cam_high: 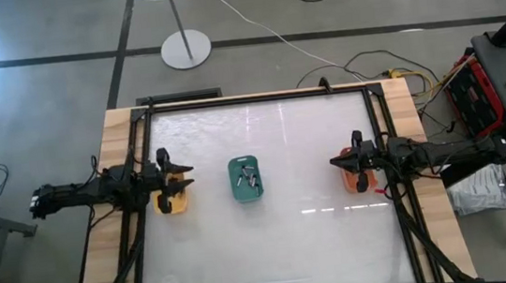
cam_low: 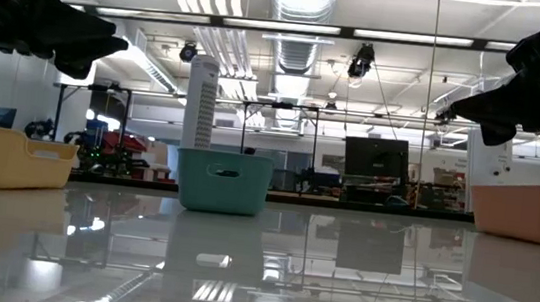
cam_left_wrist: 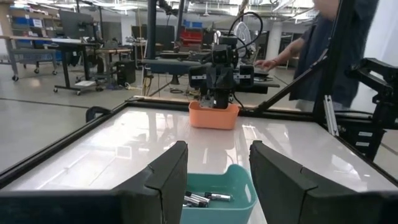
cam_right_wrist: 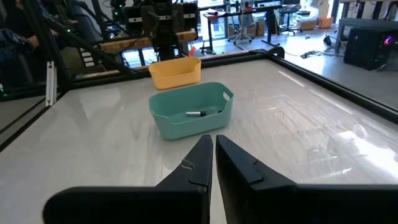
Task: Sort batteries
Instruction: Return to Home Position
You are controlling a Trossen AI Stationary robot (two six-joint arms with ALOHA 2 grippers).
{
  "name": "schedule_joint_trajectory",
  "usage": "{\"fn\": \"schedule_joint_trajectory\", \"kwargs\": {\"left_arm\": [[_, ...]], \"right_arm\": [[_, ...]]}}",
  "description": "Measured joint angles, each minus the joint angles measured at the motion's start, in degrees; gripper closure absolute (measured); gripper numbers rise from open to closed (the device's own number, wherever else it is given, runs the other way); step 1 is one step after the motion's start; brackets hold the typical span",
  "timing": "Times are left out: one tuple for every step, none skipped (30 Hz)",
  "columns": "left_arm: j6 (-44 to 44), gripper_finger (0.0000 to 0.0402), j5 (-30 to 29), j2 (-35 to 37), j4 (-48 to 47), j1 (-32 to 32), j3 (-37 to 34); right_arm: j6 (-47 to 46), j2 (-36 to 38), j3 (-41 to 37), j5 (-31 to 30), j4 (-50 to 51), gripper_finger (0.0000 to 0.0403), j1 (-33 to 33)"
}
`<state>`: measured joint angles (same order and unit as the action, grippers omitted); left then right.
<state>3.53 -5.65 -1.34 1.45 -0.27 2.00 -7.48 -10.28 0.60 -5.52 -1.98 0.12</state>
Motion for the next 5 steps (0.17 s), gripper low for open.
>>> {"fn": "schedule_joint_trajectory", "kwargs": {"left_arm": [[0.0,0.0248,0.01,0.0,0.02,0.0,0.0],[0.0,0.0248,0.05,0.0,0.02,0.01,0.01],[0.0,0.0248,0.2,0.0,0.03,0.01,0.02],[0.0,0.0248,0.25,0.0,0.04,0.0,0.02],[0.0,0.0248,0.25,0.0,0.04,0.0,0.05]], "right_arm": [[0.02,0.0,0.0,0.0,0.0,0.039,0.0],[0.0,0.0,0.0,0.0,0.0,0.039,0.0],[0.0,0.0,0.0,0.0,0.0,0.039,0.0],[0.0,0.0,0.0,0.0,0.0,0.039,0.0],[0.0,0.0,0.0,0.0,-0.01,0.039,0.0]]}}
